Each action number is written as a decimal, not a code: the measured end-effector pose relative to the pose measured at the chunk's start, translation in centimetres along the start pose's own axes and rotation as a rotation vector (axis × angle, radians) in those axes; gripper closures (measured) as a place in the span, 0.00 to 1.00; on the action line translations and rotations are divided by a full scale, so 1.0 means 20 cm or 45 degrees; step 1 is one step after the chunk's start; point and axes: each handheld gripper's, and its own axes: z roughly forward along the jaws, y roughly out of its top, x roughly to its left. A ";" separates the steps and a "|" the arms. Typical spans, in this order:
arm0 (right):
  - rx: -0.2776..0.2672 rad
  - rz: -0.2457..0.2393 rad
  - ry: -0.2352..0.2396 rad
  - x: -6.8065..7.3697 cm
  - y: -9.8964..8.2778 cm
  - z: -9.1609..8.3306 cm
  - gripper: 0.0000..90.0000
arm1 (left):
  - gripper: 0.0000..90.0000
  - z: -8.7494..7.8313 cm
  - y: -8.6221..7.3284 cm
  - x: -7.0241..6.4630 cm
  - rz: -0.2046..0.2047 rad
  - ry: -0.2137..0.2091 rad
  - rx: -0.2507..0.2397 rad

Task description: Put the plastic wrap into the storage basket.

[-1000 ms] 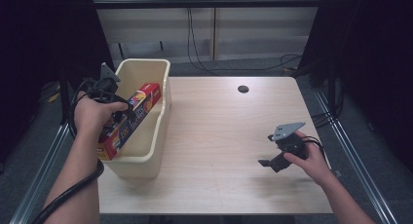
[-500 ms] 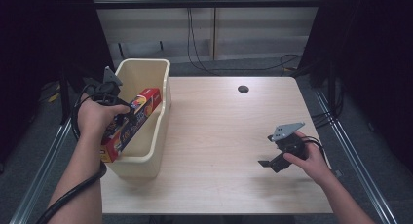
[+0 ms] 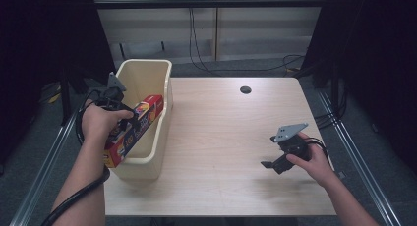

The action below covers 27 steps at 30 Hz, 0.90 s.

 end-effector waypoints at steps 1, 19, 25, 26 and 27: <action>0.001 0.001 -0.001 0.00 0.00 0.00 0.03 | 0.44 0.00 0.00 0.00 -0.005 -0.004 0.004; 0.002 -0.007 0.006 0.01 0.01 0.01 0.03 | 0.44 0.05 -0.01 -0.03 0.001 0.035 0.069; 0.001 -0.003 -0.002 0.01 0.01 0.00 0.03 | 0.43 0.05 0.01 -0.04 0.005 0.071 0.094; -0.002 -0.009 0.001 0.01 0.01 0.00 0.03 | 0.43 0.04 0.01 -0.04 -0.016 0.055 0.087; 0.001 -0.009 -0.001 0.01 0.01 0.00 0.03 | 0.42 0.03 0.01 -0.04 -0.021 0.032 0.051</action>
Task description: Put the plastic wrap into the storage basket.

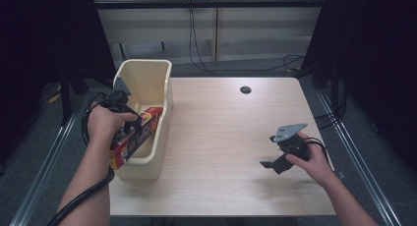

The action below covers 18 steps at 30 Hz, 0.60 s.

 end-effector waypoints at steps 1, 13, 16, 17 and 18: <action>0.000 0.005 0.001 0.00 0.00 0.00 0.03 | 0.42 -0.02 0.00 0.00 0.003 -0.013 -0.029; -0.006 0.001 0.002 0.00 0.00 0.00 0.03 | 0.37 -0.11 0.03 -0.03 0.016 -0.084 -0.120; -0.003 0.007 -0.003 0.00 0.00 0.00 0.03 | 0.33 -0.11 0.04 -0.05 0.031 -0.111 -0.137; -0.016 0.006 0.011 0.00 0.00 0.00 0.03 | 0.32 -0.11 0.05 -0.06 0.047 -0.112 -0.153; -0.015 0.008 0.006 0.00 0.00 0.00 0.03 | 0.31 -0.11 0.05 -0.06 0.047 -0.128 -0.158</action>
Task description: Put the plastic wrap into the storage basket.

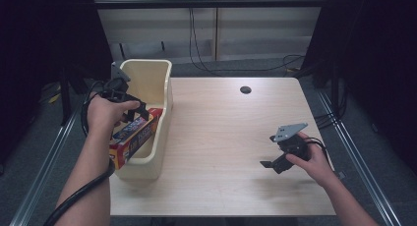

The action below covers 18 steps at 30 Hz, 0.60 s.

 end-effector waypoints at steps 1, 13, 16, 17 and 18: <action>0.002 0.000 -0.002 0.00 0.00 0.00 0.03 | 0.31 0.00 0.00 -0.01 0.000 -0.010 -0.013; -0.001 -0.006 -0.007 0.00 0.00 -0.01 0.03 | 0.27 0.00 0.02 -0.07 0.096 -0.081 -0.100; -0.009 -0.006 -0.001 0.00 0.00 -0.01 0.03 | 0.26 -0.01 0.03 -0.09 0.111 -0.094 -0.104; -0.009 -0.006 0.003 0.00 0.00 -0.01 0.03 | 0.26 -0.01 0.03 -0.09 0.128 -0.097 -0.103; -0.004 -0.005 0.000 0.00 0.00 -0.01 0.03 | 0.26 -0.01 0.03 -0.10 0.129 -0.105 -0.103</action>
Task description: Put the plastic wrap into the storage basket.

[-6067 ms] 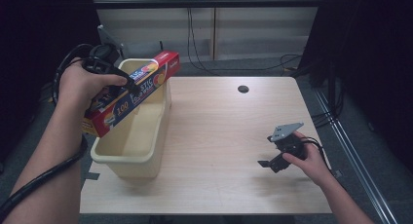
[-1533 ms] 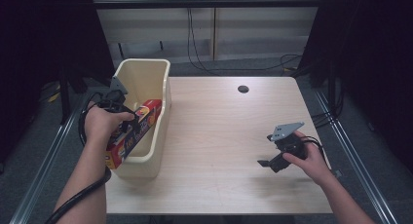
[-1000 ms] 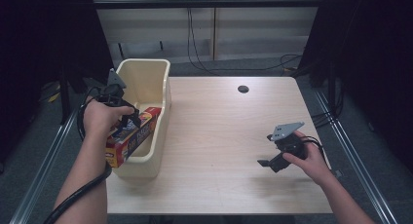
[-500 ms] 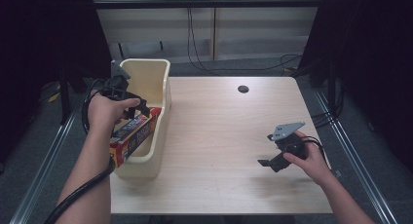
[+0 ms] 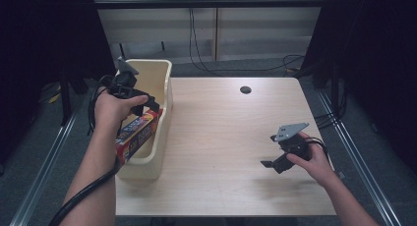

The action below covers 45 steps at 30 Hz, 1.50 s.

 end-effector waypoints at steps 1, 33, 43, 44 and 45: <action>0.000 0.003 -0.002 0.00 0.00 0.00 0.03 | 0.26 0.00 0.00 -0.01 0.018 0.000 -0.006; -0.001 0.003 -0.020 0.00 0.00 -0.01 0.03 | 0.06 0.17 0.07 -0.32 0.245 -0.134 -0.028; -0.007 -0.001 -0.014 0.00 0.00 -0.01 0.03 | 0.05 0.26 0.05 -0.38 0.286 -0.160 -0.012; -0.003 0.002 -0.023 0.00 0.00 -0.01 0.03 | 0.05 0.27 0.05 -0.39 0.294 -0.166 -0.012; -0.003 0.002 -0.017 0.00 0.00 -0.01 0.03 | 0.05 0.28 0.05 -0.40 0.307 -0.171 -0.003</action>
